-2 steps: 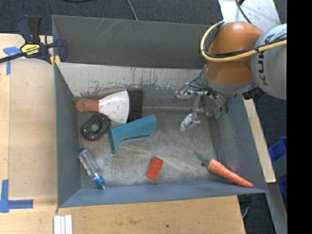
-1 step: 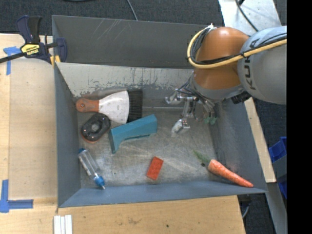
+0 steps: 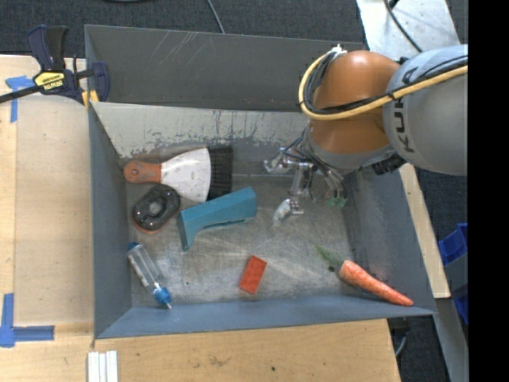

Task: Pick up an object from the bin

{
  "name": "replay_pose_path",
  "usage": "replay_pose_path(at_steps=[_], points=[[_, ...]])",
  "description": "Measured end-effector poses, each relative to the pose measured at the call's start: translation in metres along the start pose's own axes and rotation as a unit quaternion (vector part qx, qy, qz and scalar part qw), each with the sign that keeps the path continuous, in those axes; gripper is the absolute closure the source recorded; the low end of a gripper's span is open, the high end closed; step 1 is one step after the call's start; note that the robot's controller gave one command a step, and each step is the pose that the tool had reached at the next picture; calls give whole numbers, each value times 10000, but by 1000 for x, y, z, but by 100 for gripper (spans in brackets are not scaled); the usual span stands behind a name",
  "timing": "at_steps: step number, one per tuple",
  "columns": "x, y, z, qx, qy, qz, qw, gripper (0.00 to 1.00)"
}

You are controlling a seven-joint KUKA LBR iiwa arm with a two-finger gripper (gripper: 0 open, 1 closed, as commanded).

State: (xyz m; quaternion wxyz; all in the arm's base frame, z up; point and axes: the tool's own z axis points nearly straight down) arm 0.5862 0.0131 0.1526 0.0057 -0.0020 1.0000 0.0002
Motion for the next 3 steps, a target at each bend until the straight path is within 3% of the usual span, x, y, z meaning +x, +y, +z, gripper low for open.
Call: replay_pose_path(at_steps=[1, 2, 3], points=[[-37, 68, 42, 20, 58, -1042, 9945, 100], [-37, 68, 42, 19, 56, -1042, 9945, 100], [-30, 64, 18, -1, 84, -1062, 9943, 100]])
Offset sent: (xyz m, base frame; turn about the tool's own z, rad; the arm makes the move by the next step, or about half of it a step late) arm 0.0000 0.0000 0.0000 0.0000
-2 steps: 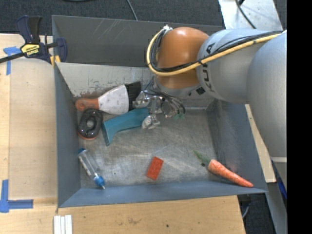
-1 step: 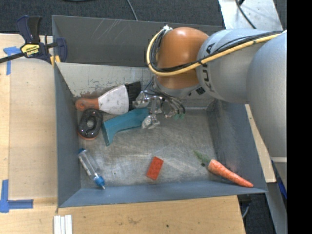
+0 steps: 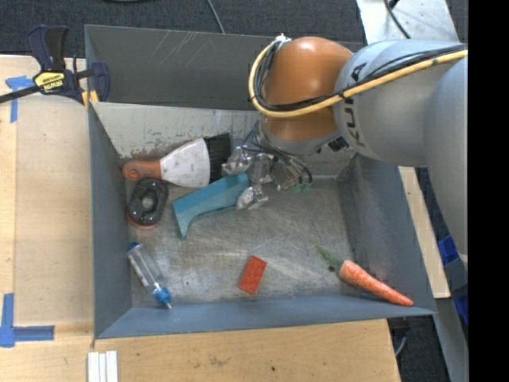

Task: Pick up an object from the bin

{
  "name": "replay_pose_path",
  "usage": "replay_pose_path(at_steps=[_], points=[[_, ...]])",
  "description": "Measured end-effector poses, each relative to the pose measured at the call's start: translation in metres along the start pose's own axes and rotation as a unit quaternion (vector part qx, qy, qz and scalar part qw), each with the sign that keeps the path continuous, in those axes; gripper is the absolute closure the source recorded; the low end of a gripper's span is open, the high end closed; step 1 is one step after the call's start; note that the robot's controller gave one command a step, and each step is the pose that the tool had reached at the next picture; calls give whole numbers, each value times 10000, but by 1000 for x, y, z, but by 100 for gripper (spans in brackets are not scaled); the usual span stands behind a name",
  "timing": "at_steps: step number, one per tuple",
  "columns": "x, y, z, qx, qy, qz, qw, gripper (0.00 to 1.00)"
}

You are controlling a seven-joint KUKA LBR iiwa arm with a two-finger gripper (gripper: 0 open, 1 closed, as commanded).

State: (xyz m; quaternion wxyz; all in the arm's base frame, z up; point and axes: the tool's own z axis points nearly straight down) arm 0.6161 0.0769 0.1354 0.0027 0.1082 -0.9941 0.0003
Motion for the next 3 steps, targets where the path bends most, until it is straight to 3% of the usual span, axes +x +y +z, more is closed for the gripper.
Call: replay_pose_path(at_steps=[1, 2, 3], points=[[-2, -2, -31, 6, -30, 4, 10000, 100], [5, -1, -34, 3, -19, 13, 10000, 100], [-3, -1, -85, 4, -6, 12, 10000, 100]])
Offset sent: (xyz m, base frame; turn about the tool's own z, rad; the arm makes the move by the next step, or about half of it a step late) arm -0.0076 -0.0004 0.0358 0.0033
